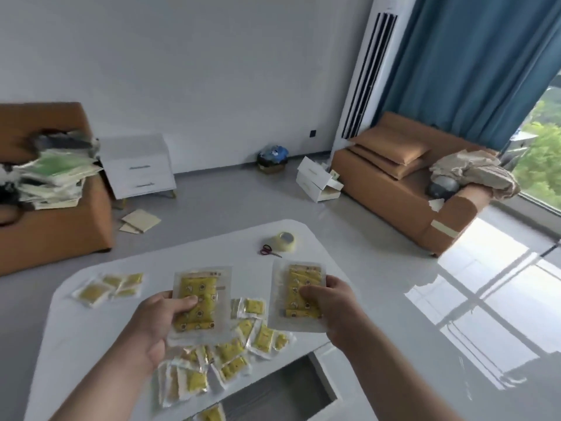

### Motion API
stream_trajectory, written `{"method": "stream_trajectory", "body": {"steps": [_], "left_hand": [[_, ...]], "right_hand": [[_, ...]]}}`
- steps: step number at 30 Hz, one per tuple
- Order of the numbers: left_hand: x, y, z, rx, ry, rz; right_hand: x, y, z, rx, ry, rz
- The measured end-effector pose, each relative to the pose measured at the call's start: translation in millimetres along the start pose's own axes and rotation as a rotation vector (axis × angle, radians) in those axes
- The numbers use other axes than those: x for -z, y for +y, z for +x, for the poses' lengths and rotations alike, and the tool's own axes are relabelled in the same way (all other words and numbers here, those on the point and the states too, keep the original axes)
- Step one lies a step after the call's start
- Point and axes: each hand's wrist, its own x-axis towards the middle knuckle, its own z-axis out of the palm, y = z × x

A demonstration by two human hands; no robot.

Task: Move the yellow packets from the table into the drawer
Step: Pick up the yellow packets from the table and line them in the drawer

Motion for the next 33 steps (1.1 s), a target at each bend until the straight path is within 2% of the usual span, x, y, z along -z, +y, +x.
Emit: {"method": "stream_trajectory", "body": {"steps": [7,13,18,24,33], "left_hand": [[-49.3,-47.1,5.9,-0.012,0.279,-0.083],[-77.7,-88.9,36.2,-0.011,0.394,-0.113],[-75.6,-132.7,85.6,-0.026,0.409,-0.119],[-49.9,-213.1,164.7,-0.061,0.407,-0.111],[-1.2,-321.6,279.0,-0.19,0.362,-0.165]], "right_hand": [[23.5,4.7,88.2,-0.04,-0.252,-0.152],[29.2,38.2,154.2,-0.084,-0.363,-0.249],[6.8,95.1,204.7,-0.108,-0.404,-0.274],[-26.5,196.6,272.7,-0.093,-0.411,-0.307],[-67.7,321.1,364.2,0.068,-0.455,-0.269]]}}
